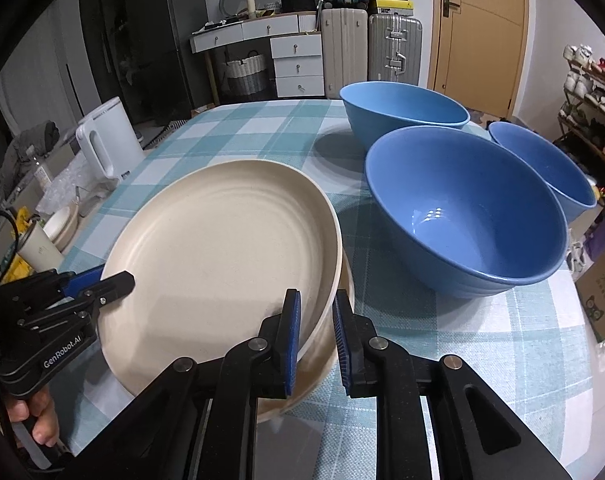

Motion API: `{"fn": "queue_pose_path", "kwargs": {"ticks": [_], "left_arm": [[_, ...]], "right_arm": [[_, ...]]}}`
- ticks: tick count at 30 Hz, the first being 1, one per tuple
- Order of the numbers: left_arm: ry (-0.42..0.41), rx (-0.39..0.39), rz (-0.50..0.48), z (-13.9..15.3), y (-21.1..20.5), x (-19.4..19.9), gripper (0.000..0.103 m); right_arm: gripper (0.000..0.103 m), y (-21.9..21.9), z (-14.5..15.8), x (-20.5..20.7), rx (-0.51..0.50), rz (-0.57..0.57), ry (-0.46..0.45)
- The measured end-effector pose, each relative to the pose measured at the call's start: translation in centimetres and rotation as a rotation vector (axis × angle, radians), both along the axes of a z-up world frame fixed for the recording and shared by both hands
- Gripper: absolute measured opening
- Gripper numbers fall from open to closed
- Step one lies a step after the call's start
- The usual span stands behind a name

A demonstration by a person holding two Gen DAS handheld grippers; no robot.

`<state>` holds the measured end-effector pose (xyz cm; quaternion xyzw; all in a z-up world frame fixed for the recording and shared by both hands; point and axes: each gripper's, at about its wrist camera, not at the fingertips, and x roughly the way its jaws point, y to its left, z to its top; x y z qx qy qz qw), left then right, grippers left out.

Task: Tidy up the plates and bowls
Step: 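Lower the held plate onto the stacked cream plates with both tools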

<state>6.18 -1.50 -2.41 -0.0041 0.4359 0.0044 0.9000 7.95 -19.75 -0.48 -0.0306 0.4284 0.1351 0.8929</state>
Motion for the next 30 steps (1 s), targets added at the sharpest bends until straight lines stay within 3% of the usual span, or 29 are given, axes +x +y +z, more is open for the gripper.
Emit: {"fn": "queue_pose_path", "kwargs": {"ticks": [10, 19, 27, 30], "left_arm": [[-0.008, 0.087, 0.001, -0.5, -1.7, 0.1, 0.022], [-0.001, 0.039, -0.001, -0.6, -0.9, 0.1, 0.022], [0.026, 0.019, 0.001, -1.2, -0.6, 0.5, 0.023], [0.029, -0.004, 0.001, -1.4, -0.2, 0.6, 0.027]], "right_arm": [[0.024, 0.5, -1.5, -0.1, -0.057, 0.0, -0.006], [0.028, 0.9, -1.9, -0.3, -0.105, 0.012, -0.03], [0.031, 0.7, -2.7, 0.2, -0.109, 0.015, 0.002], [0.034, 0.8, -2.7, 0.3, -0.111, 0.014, 0.005]]}}
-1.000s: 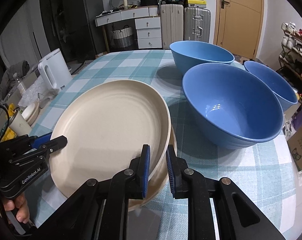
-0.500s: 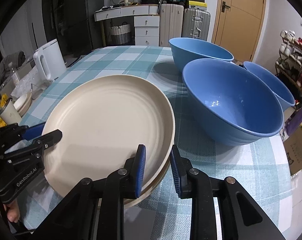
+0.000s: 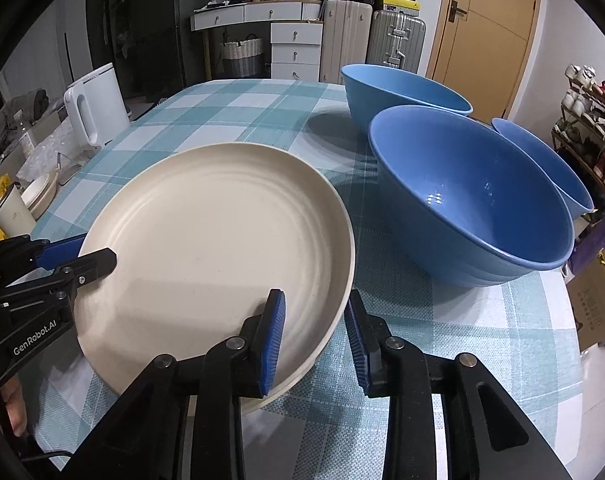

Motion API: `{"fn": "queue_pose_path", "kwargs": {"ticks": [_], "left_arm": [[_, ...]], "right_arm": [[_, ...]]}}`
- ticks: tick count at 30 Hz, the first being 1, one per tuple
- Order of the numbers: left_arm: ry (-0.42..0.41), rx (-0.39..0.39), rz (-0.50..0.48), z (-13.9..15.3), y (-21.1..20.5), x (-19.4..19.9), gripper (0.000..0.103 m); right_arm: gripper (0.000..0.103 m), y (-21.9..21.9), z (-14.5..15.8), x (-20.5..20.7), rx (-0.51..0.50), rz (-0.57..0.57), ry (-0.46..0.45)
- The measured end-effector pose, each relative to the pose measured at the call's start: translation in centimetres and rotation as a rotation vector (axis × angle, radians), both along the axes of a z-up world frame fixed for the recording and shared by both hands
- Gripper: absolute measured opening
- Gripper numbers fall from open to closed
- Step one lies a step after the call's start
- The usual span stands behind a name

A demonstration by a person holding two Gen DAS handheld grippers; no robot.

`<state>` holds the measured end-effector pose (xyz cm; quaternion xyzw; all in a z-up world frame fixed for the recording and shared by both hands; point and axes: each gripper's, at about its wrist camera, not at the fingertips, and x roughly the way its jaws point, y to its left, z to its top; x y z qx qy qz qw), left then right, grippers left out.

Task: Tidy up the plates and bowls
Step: 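Lower the held plate onto the stacked cream plates with both tools, then open both tools to release the stacked plate, then move both tools away from the plates toward the light-blue bowls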

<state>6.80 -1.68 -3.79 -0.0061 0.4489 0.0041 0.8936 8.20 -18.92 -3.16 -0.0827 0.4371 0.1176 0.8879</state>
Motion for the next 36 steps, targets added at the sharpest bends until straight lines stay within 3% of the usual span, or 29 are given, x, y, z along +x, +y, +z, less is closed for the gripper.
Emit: {"fn": "queue_pose_path", "kwargs": {"ticks": [5, 7, 9, 10, 11, 18, 21, 23, 24, 36], "left_arm": [[0.012, -0.043, 0.018, 0.1, 0.8, 0.0, 0.035], [0.004, -0.053, 0.022, 0.4, 1.2, -0.1, 0.047], [-0.007, -0.068, 0.022, 0.8, 1.4, -0.2, 0.06], [-0.012, -0.077, 0.022, 1.1, 1.5, -0.3, 0.068], [-0.021, -0.087, 0.021, 1.3, 1.6, -0.5, 0.07], [-0.027, -0.13, 0.031, 2.4, 2.5, -0.8, 0.083], [-0.024, -0.163, 0.034, 2.8, 2.8, -0.9, 0.087], [-0.028, -0.16, 0.034, 3.2, 2.7, -1.2, 0.094], [-0.035, -0.155, 0.033, 3.4, 2.7, -1.3, 0.103], [-0.102, -0.161, 0.039, 6.4, 3.4, -2.9, 0.102]], "right_arm": [[0.049, 0.3, -0.1, 0.0, 0.002, 0.004, 0.006], [0.053, 0.3, -0.1, 0.0, 0.002, 0.001, 0.006], [0.066, 0.2, 0.1, 0.0, 0.009, 0.001, 0.002], [0.077, 0.1, 0.2, -0.1, 0.017, 0.002, -0.001], [0.082, 0.0, 0.4, -0.1, 0.026, 0.002, -0.008], [0.086, -0.4, 1.7, -0.6, 0.052, -0.004, -0.026], [0.095, -0.5, 2.5, -0.9, 0.072, -0.002, -0.04], [0.1, -0.4, 3.1, -1.1, 0.064, 0.0, -0.058], [0.1, -0.3, 3.4, -1.2, 0.054, 0.0, -0.067], [0.102, -0.2, 6.7, -1.7, 0.039, -0.017, -0.121]]}}
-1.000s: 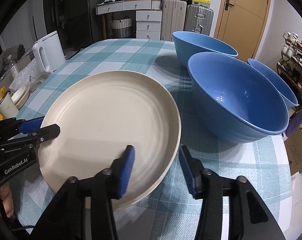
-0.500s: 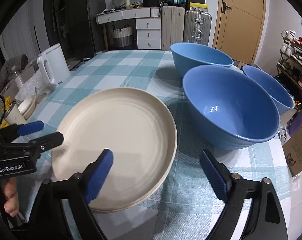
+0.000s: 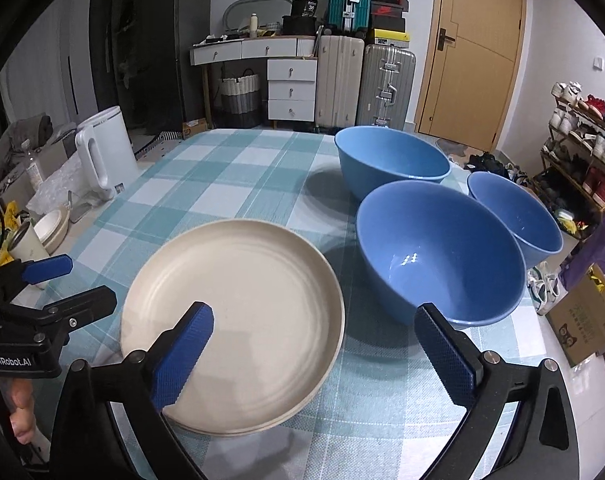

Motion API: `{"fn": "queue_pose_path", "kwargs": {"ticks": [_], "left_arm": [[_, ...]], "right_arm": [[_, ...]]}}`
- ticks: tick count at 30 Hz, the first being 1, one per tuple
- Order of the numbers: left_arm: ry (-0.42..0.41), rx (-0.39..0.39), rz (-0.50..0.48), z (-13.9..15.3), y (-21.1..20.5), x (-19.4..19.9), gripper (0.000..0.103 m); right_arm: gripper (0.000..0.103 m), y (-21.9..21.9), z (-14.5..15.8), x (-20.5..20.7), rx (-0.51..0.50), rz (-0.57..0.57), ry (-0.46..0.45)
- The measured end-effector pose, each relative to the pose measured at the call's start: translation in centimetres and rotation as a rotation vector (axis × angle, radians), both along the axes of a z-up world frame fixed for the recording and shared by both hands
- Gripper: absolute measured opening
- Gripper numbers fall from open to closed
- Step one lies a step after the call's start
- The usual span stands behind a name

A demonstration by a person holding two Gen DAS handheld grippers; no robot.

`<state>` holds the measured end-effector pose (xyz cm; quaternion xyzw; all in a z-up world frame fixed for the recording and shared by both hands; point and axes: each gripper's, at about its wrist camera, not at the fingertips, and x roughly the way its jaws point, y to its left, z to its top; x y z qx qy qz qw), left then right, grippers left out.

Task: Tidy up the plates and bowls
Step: 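Move both tools away from the plates toward the light-blue bowls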

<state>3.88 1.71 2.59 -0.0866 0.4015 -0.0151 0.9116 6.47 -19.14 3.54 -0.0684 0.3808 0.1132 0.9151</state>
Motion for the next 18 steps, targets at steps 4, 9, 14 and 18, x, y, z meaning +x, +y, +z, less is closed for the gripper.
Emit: {"fn": "queue_pose_path", "kwargs": {"ticks": [4, 9, 14, 18], "left_arm": [[-0.012, -0.004, 0.02, 0.5, 0.8, -0.3, 0.102], [-0.015, -0.031, 0.048, 0.7, 2.2, -0.4, 0.102], [-0.011, -0.051, 0.078, 0.7, 3.1, -0.2, 0.102], [0.002, -0.062, 0.07, 0.8, 2.7, 0.5, 0.102]], "right_arm": [[0.102, -0.2, 1.2, 0.1, -0.007, -0.007, -0.017], [0.102, -0.8, 2.9, 0.2, 0.003, -0.01, -0.049], [0.102, -2.0, 4.6, 0.4, 0.019, -0.019, -0.073], [0.102, -3.4, 5.7, 0.7, 0.026, -0.023, -0.088]]}}
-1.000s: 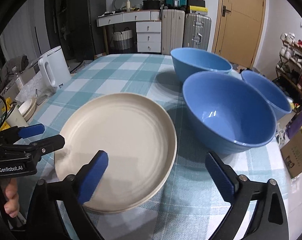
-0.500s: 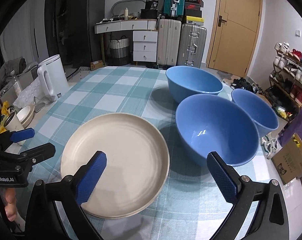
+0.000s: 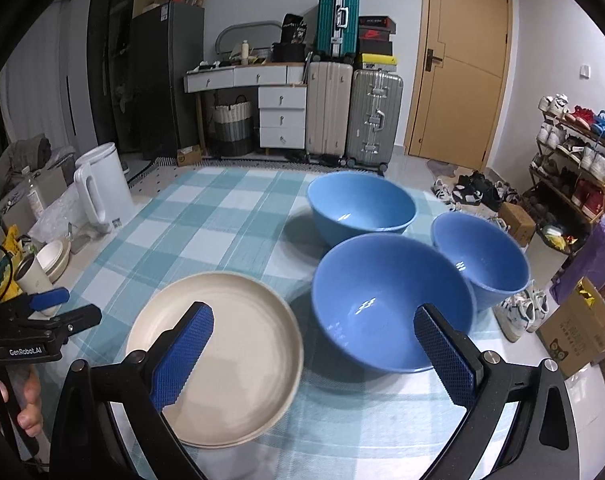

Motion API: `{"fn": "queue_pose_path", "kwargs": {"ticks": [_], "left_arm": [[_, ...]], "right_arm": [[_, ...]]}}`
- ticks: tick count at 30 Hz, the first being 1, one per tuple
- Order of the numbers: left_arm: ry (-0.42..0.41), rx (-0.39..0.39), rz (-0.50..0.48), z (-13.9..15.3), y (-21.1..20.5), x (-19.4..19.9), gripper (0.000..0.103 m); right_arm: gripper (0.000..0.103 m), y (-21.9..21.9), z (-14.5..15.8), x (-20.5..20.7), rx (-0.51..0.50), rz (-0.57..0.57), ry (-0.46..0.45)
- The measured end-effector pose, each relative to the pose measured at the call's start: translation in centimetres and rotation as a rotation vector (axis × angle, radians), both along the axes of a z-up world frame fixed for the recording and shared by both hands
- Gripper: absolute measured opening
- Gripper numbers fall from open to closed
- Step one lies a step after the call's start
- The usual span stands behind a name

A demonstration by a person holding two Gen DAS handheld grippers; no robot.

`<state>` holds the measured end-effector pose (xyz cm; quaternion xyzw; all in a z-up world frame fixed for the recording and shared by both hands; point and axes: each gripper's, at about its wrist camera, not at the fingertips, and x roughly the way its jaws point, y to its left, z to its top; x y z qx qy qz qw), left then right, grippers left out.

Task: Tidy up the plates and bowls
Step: 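Move both tools away from the plates toward the light-blue bowls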

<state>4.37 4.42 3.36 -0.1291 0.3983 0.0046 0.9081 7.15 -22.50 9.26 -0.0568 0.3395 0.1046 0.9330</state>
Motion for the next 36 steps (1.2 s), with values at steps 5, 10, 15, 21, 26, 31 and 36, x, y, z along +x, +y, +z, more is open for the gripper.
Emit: {"fn": "queue_pose_path", "kwargs": {"ticks": [5, 10, 15, 21, 26, 31, 36], "left_arm": [[0.021, 0.017, -0.032, 0.5, -2.0, 2.2, 0.102], [0.042, 0.007, -0.08, 0.9, -4.8, 5.1, 0.102], [0.053, 0.013, -0.13, 1.2, -7.7, 8.0, 0.102], [0.067, 0.016, -0.169, 1.6, -9.9, 11.0, 0.102], [0.063, 0.021, -0.176, 2.4, -10.6, 13.1, 0.102], [0.054, 0.017, -0.18, 3.2, -11.0, 14.9, 0.102], [0.049, 0.015, -0.184, 4.0, -11.2, 16.2, 0.102]], "right_arm": [[0.102, -2.8, 0.8, 1.0, 0.037, -0.016, 0.006], [0.102, -5.6, 0.8, 2.3, 0.058, -0.039, 0.016], [0.102, -8.3, 0.5, 3.4, 0.072, -0.076, 0.036], [0.102, -11.3, 0.3, 4.5, 0.084, -0.119, 0.055], [0.102, -13.0, 0.6, 5.7, 0.096, -0.15, 0.06], [0.102, -14.4, 1.3, 6.9, 0.123, -0.161, 0.061], [0.102, -14.7, 2.4, 8.0, 0.097, -0.156, 0.041]]}}
